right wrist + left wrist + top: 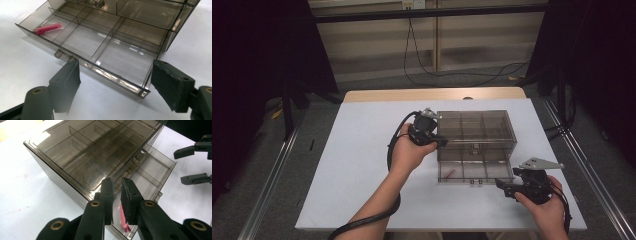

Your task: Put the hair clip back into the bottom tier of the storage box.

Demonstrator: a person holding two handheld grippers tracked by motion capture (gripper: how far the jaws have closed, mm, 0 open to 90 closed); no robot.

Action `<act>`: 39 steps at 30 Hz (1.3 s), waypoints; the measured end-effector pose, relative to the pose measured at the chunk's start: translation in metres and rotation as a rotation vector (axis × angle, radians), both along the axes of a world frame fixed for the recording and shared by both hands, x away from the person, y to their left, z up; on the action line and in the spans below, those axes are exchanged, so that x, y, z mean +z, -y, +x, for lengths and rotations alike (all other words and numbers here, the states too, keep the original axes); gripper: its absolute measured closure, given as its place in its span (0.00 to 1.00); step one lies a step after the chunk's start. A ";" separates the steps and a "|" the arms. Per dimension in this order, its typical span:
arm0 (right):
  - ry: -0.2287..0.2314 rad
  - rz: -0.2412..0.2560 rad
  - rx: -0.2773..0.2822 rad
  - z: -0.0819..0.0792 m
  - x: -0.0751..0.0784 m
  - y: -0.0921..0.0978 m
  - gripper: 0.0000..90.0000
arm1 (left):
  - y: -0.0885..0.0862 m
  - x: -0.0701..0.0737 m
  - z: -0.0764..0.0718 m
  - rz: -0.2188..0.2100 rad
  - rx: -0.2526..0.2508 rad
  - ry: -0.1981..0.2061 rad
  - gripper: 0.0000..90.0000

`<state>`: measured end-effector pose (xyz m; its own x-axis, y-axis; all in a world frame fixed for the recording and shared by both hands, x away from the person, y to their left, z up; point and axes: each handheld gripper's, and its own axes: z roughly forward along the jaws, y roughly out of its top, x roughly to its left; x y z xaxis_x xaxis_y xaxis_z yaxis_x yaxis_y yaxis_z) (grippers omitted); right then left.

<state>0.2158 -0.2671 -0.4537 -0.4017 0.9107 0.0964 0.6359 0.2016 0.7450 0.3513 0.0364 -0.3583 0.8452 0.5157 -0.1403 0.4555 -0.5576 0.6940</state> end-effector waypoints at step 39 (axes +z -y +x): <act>-0.008 0.002 0.015 0.001 -0.003 -0.004 0.26 | 0.011 -0.009 0.021 0.024 0.042 0.021 0.97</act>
<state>0.2168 -0.2629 -0.4563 -0.4149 0.9042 0.1011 0.6387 0.2103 0.7402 0.3718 0.0250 -0.3669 0.8251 0.5542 -0.1099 0.4644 -0.5546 0.6904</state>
